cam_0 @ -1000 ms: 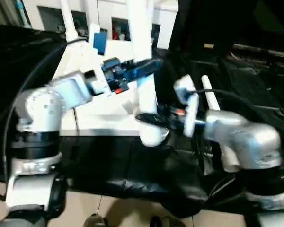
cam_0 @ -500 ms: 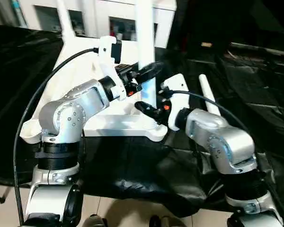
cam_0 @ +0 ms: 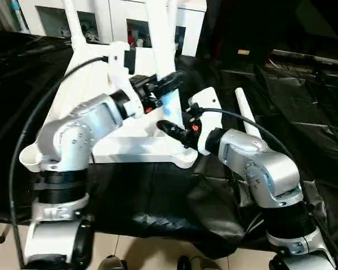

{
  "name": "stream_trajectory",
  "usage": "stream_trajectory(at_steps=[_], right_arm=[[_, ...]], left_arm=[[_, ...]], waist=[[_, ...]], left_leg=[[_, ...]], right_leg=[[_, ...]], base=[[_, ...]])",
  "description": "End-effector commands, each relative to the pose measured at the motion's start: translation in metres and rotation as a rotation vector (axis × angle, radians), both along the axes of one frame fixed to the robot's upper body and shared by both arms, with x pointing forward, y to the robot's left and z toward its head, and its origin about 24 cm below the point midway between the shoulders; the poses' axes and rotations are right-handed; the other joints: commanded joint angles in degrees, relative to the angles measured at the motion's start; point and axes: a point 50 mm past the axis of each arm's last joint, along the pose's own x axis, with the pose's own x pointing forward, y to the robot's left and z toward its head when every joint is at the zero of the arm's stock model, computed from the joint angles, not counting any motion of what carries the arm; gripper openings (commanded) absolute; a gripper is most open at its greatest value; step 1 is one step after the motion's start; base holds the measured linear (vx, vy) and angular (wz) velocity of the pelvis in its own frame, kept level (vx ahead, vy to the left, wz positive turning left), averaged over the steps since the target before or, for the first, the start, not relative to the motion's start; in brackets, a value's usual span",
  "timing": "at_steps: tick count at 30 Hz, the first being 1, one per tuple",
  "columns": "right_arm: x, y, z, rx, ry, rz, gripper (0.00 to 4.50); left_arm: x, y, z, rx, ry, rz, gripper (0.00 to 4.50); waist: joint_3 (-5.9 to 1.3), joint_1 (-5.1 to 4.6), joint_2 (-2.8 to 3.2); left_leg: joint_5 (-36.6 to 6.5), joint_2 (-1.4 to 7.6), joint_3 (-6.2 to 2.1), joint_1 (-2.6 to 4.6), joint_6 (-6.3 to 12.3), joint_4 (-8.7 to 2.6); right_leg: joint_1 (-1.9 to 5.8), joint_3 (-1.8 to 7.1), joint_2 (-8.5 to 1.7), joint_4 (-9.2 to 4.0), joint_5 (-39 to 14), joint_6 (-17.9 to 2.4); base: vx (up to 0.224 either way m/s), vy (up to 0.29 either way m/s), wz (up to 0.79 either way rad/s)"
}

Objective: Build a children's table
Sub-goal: Pick table leg

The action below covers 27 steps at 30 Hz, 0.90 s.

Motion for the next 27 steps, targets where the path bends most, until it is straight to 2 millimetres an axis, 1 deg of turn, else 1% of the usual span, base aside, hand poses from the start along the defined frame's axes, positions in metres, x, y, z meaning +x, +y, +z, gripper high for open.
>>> stream_trajectory(at_steps=[1,2,3,4,5,7,10,13,14,16,19,24,27], right_arm=[[0.001,-0.005,0.006,0.016,-0.01,0.008,2.68],[0.001,-0.005,0.006,0.016,-0.01,0.008,2.79],[0.0,-0.011,0.007,-0.004,0.007,0.068,2.99],[-0.002,-0.016,0.009,-0.006,0.022,0.121,3.02],[-0.002,-0.017,0.009,-0.005,0.028,0.137,3.02],[-0.006,-0.022,0.01,-0.011,0.041,0.21,3.02],[-0.011,-0.026,0.008,-0.037,0.075,0.293,3.02],[-0.013,-0.03,0.005,-0.079,0.082,0.333,3.02],[-0.013,-0.031,0.005,-0.08,0.082,0.335,3.02],[-0.014,-0.032,0.003,-0.086,0.099,0.366,3.02],[-0.016,-0.034,0.001,-0.098,0.112,0.398,3.02],[-0.014,-0.034,0.002,-0.094,0.104,0.406,3.02],[-0.014,-0.034,0.002,-0.09,0.102,0.414,3.02]], left_arm=[[-0.008,-0.013,0.005,0.011,-0.029,-0.117,1.93],[-0.008,-0.013,0.005,0.011,-0.029,-0.117,1.89],[-0.016,-0.014,0.006,0.053,-0.059,-0.226,1.85],[-0.017,-0.014,0.007,0.074,-0.066,-0.267,1.85],[-0.017,-0.014,0.007,0.079,-0.068,-0.276,1.85],[-0.016,-0.013,0.01,0.083,-0.075,-0.291,1.85],[-0.016,-0.013,0.014,0.087,-0.094,-0.322,1.85],[-0.017,-0.012,0.018,0.084,-0.111,-0.365,1.85],[-0.017,-0.012,0.018,0.084,-0.111,-0.367,1.85],[-0.019,-0.012,0.02,0.092,-0.122,-0.404,1.85],[-0.019,-0.011,0.02,0.1,-0.128,-0.423,1.85],[-0.022,-0.011,0.019,0.101,-0.132,-0.457,1.85],[-0.022,-0.011,0.019,0.101,-0.132,-0.459,1.85]], waist=[[-4.06,0.07,1.03],[-4.06,0.07,1.03],[-4.12,0.24,1.03],[-4.14,0.26,1.07],[-4.03,0.22,1.08],[-4.07,0.24,1.01],[-4.14,0.4,0.97],[-4.06,0.47,0.95],[-4.06,0.47,0.95],[-4.11,0.42,0.75],[-4.08,0.5,0.83],[-4.13,0.54,0.77],[-4.21,0.56,0.75]], left_leg=[[-13.6,-0.04,0.38,1.09,-2.33,-3.79],[-13.6,-0.04,0.38,1.09,-2.33,-3.79],[-13.3,-0.09,0.3,1.06,-2.44,-3.89],[-13.5,0.0,0.28,1.13,-2.2,-3.92],[-13.6,-0.01,0.34,1.07,-2.15,-3.9],[-13.0,-0.04,0.4,0.89,-2.03,-3.81],[-12.4,-0.01,0.41,0.92,-1.78,-3.74],[-12.4,0.05,0.44,1.0,-1.82,-3.71],[-12.4,0.05,0.44,1.0,-1.82,-3.71],[-12.3,0.06,0.48,0.91,-1.66,-3.65],[-12.4,0.14,0.43,1.02,-1.63,-3.7],[-12.4,0.17,0.46,1.0,-1.63,-3.65],[-12.0,0.21,0.46,1.04,-1.65,-3.64]], right_leg=[[2.87,1.37,-2.01,-4.01,-15.6,-5.9],[2.87,1.37,-2.01,-4.01,-15.6,-5.9],[3.11,1.3,-2.01,-3.92,-15.1,-6.3],[3.27,1.33,-1.98,-3.82,-14.7,-6.2],[3.22,1.37,-1.94,-3.84,-14.5,-6.2],[3.44,1.39,-2.13,-3.85,-14.0,-6.9],[3.58,1.44,-2.22,-3.84,-14.1,-7.4],[3.5,1.42,-2.27,-3.9,-14.8,-8.2],[3.5,1.42,-2.27,-3.9,-14.8,-8.2],[3.54,1.43,-2.33,-3.86,-15.1,-8.8],[3.5,1.39,-2.33,-3.93,-15.6,-8.9],[3.48,1.42,-2.4,-3.87,-15.9,-9.2],[3.51,1.4,-2.38,-3.75,-15.0,-9.5]], base=[[0.0,0.0,0.0],[0.0,0.0,0.0],[0.0,0.0,0.0],[0.0,0.0,0.0],[0.0,0.0,0.0],[0.0,0.0,0.0],[0.0,0.0,0.0],[0.0,0.0,0.0],[0.0,0.0,0.0],[0.0,0.0,0.0],[0.0,0.0,0.0],[0.0,0.0,0.0],[0.0,0.0,0.0]])
